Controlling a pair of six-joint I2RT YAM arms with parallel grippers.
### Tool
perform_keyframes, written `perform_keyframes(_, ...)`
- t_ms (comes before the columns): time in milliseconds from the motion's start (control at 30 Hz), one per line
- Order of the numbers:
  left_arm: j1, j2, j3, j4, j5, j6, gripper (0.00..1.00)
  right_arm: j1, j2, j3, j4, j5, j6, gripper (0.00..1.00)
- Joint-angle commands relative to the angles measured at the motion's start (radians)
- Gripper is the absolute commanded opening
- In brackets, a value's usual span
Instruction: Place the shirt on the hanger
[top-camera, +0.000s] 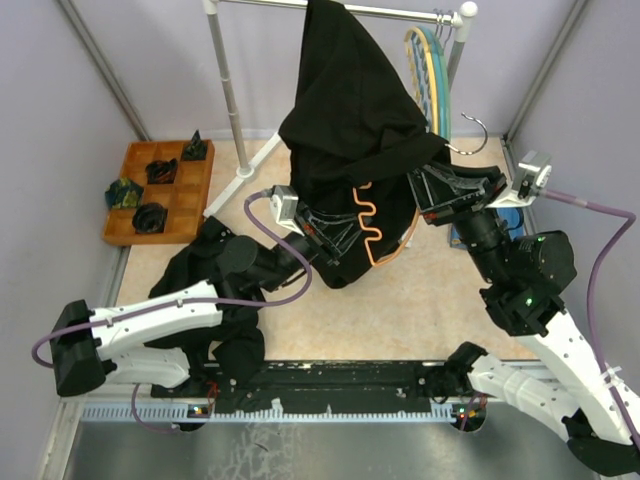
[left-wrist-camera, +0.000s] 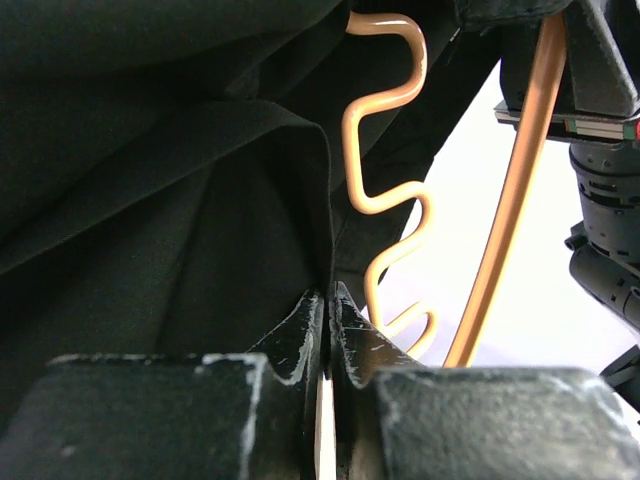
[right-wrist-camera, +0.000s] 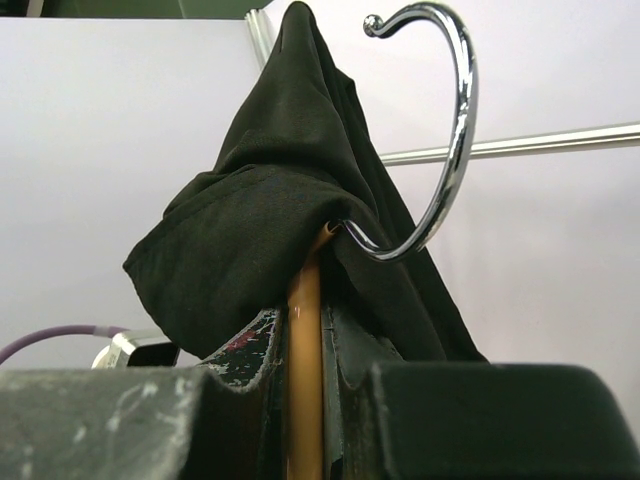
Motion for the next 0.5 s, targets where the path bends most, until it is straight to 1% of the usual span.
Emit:
perform_keyframes(0,0.005,-0.015,0.024,-0.004,0.009,0.005,0.03,0.001,-0.021,0.012,0.114,0.026,0.012,0.00)
perform_keyframes(33,0.005,-0.022,0.019,-0.013,0.001,0.003,0.00,0.001,-0.021,0.011,0.117,0.033,0.013,0.00)
perform_keyframes(300,0.005,-0.081,-0.036,-0.163,-0.035,0.002,0.00,0.001,-0.004,-0.003,0.165,0.115,0.029,0.00)
perform_keyframes(467,0.005,-0.100,-0.074,-0.231,-0.021,-0.006,0.00,0.001,0.006,-0.032,0.192,0.201,0.028,0.00)
